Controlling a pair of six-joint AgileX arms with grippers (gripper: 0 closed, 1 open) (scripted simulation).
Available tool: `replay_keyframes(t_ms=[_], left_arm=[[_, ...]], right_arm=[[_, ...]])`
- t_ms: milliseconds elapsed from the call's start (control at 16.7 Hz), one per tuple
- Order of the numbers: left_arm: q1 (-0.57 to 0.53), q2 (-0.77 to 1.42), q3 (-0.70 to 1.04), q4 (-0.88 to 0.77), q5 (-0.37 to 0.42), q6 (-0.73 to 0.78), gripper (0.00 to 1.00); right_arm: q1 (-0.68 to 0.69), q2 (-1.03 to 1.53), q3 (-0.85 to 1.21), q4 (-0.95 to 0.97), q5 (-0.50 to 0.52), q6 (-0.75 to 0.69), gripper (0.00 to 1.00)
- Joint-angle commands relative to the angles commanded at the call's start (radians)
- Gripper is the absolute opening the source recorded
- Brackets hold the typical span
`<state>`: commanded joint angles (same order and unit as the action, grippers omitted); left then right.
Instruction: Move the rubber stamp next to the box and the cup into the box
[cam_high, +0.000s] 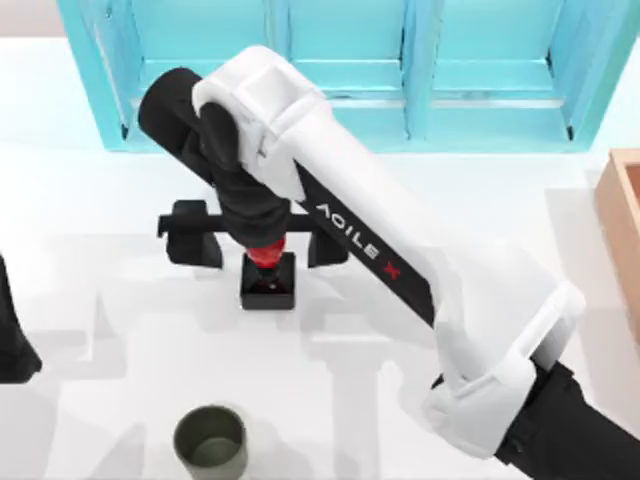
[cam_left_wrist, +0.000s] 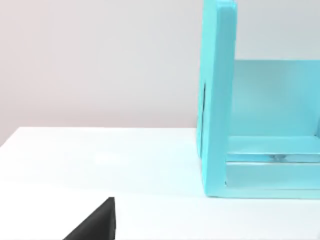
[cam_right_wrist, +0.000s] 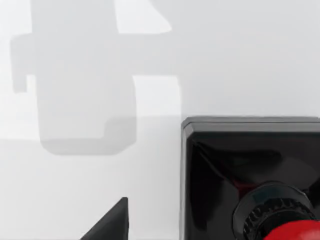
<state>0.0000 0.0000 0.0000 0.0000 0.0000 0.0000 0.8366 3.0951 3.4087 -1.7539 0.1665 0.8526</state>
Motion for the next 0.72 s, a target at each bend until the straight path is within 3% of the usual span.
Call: replay_keyframes(t_ms=[600, 720], left_arm=[[0.0, 0.0, 0.0, 0.0, 0.0, 0.0, 1.0], [0.0, 0.0, 0.0, 0.0, 0.0, 0.0, 1.0]], right_arm=[[0.0, 0.0, 0.0, 0.0, 0.0, 0.0, 0.02], [0.0, 0.0, 0.0, 0.0, 0.0, 0.0, 0.0]])
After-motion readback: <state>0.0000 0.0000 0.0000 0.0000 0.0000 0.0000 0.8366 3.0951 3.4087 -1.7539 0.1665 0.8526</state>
